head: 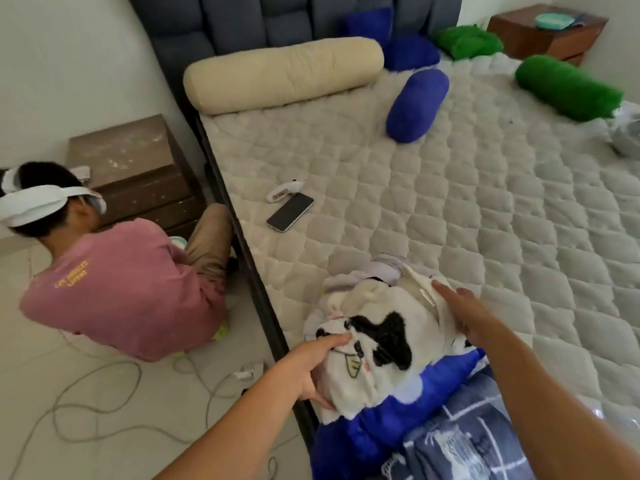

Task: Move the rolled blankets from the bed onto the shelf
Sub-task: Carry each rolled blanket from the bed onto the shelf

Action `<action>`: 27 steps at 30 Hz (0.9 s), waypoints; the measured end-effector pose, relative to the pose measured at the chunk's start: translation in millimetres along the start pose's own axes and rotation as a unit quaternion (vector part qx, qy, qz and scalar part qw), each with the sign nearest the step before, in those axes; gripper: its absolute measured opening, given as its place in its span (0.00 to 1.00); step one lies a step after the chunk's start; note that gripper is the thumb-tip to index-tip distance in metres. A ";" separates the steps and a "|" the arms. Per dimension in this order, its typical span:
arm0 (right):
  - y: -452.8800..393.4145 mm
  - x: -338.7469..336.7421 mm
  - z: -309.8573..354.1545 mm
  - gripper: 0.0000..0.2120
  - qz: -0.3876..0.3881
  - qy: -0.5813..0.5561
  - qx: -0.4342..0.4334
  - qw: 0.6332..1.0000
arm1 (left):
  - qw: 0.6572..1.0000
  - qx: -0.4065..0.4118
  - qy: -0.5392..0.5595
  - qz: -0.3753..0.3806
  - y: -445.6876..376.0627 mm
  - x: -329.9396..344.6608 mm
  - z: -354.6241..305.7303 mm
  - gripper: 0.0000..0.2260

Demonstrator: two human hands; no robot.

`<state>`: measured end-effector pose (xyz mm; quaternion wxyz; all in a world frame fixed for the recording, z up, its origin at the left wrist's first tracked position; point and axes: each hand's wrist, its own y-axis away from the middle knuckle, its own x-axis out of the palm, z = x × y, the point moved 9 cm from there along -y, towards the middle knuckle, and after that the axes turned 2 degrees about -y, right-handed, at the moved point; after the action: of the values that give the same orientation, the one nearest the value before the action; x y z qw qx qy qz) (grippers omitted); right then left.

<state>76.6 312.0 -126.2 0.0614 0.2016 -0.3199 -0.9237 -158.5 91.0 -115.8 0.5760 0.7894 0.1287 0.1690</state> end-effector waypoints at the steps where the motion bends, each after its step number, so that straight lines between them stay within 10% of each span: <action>1: -9.3 6.4 -9.4 0.56 0.023 0.001 0.008 1.000 | 1.000 -0.001 0.002 -0.002 0.3 0.3 -0.6 0.39; 15: 115.8 66.1 70.4 0.28 0.061 -0.062 -0.063 0.994 | 0.970 0.213 0.051 -0.109 76.2 -115.0 -46.8 0.32; 27: 383.7 386.0 55.8 0.11 0.431 0.024 -0.075 0.899 | 0.811 0.382 0.224 -0.383 305.0 -423.0 158.6 0.11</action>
<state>-304.0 -52.2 21.3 0.4757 0.0609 -0.3041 -0.8231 -474.9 -307.1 80.4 0.2010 0.7731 0.6000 0.0438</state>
